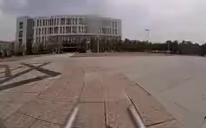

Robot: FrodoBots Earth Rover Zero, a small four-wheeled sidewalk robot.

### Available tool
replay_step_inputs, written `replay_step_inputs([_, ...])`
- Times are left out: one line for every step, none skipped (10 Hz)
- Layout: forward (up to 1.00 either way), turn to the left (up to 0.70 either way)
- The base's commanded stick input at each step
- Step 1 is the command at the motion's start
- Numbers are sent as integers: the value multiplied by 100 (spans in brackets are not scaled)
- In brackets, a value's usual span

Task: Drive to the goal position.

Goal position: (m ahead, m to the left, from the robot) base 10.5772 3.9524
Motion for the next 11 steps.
replay_step_inputs([69,-35])
replay_step_inputs([69,-14])
replay_step_inputs([69,0])
replay_step_inputs([69,0])
replay_step_inputs([69,0])
replay_step_inputs([69,0])
replay_step_inputs([69,0])
replay_step_inputs([69,0])
replay_step_inputs([69,0])
replay_step_inputs([69,0])
replay_step_inputs([69,0])
